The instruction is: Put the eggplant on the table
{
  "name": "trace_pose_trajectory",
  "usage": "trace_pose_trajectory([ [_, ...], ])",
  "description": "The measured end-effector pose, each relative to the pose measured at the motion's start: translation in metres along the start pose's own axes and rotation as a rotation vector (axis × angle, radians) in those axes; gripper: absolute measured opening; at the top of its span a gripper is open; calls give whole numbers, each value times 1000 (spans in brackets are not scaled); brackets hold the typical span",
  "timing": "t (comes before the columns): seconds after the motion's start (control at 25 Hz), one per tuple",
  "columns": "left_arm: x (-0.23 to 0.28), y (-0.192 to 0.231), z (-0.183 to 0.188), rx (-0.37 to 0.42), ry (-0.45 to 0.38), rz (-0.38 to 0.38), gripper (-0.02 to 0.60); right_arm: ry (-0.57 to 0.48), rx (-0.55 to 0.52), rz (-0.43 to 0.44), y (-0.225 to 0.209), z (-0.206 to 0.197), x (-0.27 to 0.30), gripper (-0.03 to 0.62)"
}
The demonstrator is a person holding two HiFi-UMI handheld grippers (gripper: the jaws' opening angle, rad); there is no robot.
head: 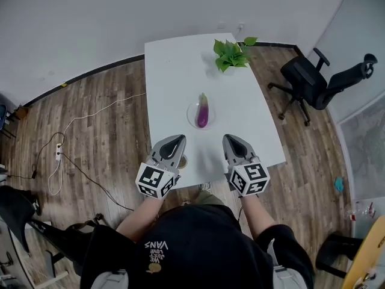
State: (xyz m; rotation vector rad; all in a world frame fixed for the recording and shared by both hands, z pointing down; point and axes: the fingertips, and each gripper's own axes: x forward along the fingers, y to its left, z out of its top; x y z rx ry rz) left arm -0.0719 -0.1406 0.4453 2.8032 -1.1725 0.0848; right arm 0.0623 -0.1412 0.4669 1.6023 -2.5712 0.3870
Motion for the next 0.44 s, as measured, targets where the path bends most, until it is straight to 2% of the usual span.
trace_pose_trajectory([
  [0.44, 6, -2, 1, -24, -7, -8, 11, 4, 2, 0, -6, 1, 1, 18],
])
